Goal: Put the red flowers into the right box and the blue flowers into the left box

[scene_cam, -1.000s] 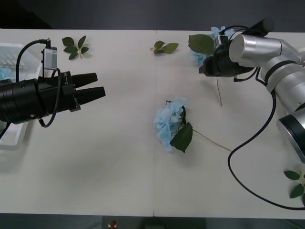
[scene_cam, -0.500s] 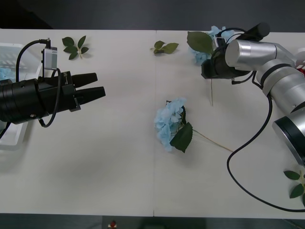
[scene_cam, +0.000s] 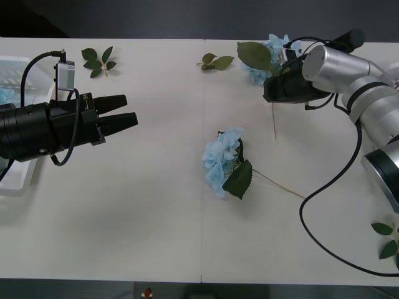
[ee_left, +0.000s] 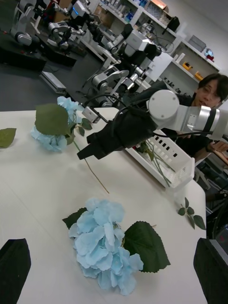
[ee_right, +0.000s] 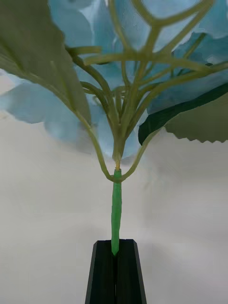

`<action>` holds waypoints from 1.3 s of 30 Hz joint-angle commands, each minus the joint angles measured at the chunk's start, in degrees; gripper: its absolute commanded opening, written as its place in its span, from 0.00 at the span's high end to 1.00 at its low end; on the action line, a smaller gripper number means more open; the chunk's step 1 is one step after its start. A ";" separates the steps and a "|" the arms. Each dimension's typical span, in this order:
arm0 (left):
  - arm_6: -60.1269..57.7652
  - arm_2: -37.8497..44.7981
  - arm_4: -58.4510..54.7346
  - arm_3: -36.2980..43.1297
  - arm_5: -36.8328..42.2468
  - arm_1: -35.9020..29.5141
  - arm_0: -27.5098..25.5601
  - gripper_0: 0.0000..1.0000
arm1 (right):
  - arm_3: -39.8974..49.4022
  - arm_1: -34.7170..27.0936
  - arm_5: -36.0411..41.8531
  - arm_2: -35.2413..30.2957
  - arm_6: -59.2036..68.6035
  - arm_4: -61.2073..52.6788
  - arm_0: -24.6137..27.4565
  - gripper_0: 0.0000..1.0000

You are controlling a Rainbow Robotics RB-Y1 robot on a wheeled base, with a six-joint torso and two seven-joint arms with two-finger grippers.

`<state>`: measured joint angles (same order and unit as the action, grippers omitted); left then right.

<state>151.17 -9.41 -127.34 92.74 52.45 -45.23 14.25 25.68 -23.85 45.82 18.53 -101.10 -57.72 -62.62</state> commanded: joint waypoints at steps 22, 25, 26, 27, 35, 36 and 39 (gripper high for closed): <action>0.27 0.62 0.25 0.78 -0.42 0.41 -1.33 0.00 | 20.29 -10.69 14.21 6.69 -48.93 -56.19 -2.50 1.00; 0.27 0.53 0.25 -0.01 -0.42 0.49 -1.25 0.00 | 20.20 -6.20 14.12 3.97 -52.62 -56.01 -2.42 1.00; 0.27 0.53 0.25 -0.10 -0.42 0.76 -1.33 0.00 | 20.20 -4.36 14.12 2.65 -53.90 -55.48 -2.24 1.00; 0.27 0.62 0.25 -0.10 -0.42 0.85 -1.33 0.00 | 20.20 -3.30 14.29 1.77 -53.90 -55.04 -1.89 1.00; 0.45 0.62 0.34 -1.77 -0.42 5.15 -1.33 0.00 | 20.20 5.75 17.81 -5.09 -53.90 -50.65 -0.92 1.00; 0.71 0.62 0.34 -2.21 -0.42 6.12 -1.25 0.00 | 20.20 6.72 18.07 -5.35 -53.90 -50.74 -0.92 1.00; 1.15 0.62 1.75 -2.82 -0.68 8.58 -1.25 0.00 | 20.20 8.30 18.51 -5.70 -53.90 -50.74 -0.92 1.00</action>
<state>151.17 -9.41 -126.98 89.67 52.44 -38.52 14.16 44.46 -16.13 63.78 12.69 -153.71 -108.06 -62.71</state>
